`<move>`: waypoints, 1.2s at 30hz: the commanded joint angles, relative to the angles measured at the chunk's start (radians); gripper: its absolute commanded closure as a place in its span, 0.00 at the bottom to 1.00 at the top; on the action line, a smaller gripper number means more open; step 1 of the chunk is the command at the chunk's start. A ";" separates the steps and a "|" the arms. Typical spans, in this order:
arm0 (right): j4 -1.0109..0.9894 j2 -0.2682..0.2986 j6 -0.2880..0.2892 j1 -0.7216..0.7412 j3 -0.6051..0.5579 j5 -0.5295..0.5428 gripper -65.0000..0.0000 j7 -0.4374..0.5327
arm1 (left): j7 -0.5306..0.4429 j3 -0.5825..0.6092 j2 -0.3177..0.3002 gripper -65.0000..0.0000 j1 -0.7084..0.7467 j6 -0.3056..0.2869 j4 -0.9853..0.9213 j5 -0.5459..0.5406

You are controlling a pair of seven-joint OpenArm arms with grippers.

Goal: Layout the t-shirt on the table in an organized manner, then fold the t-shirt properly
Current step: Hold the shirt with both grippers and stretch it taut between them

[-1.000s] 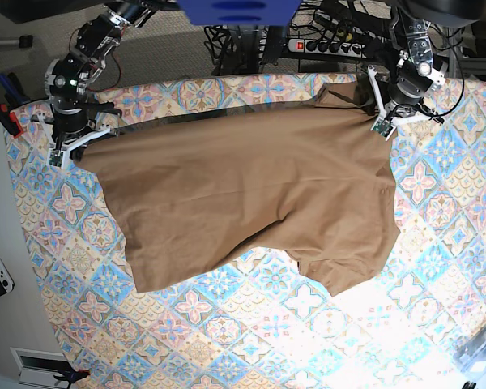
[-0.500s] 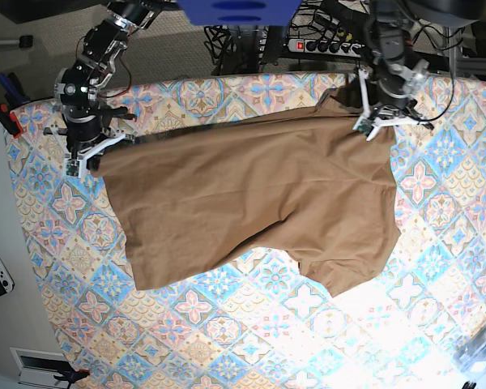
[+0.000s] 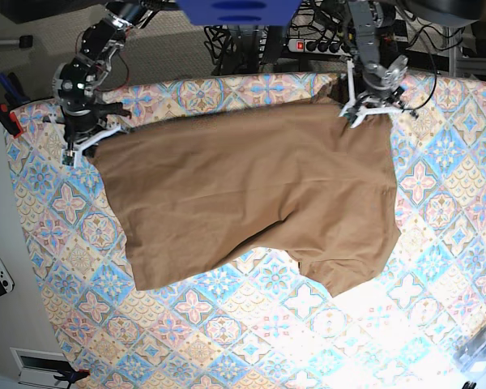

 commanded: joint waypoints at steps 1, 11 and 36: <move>0.015 0.007 -0.005 0.009 0.001 0.006 1.00 0.025 | 0.007 -0.024 -0.002 1.00 -0.016 0.005 0.003 -0.027; -0.023 0.009 -0.005 0.009 0.001 0.003 1.00 0.022 | 0.184 -0.159 0.024 0.93 -0.182 0.005 -0.034 -0.207; -0.033 0.009 -0.005 0.009 -0.008 0.002 1.00 -0.051 | 0.287 -0.214 0.050 0.30 -0.200 0.005 0.156 -0.342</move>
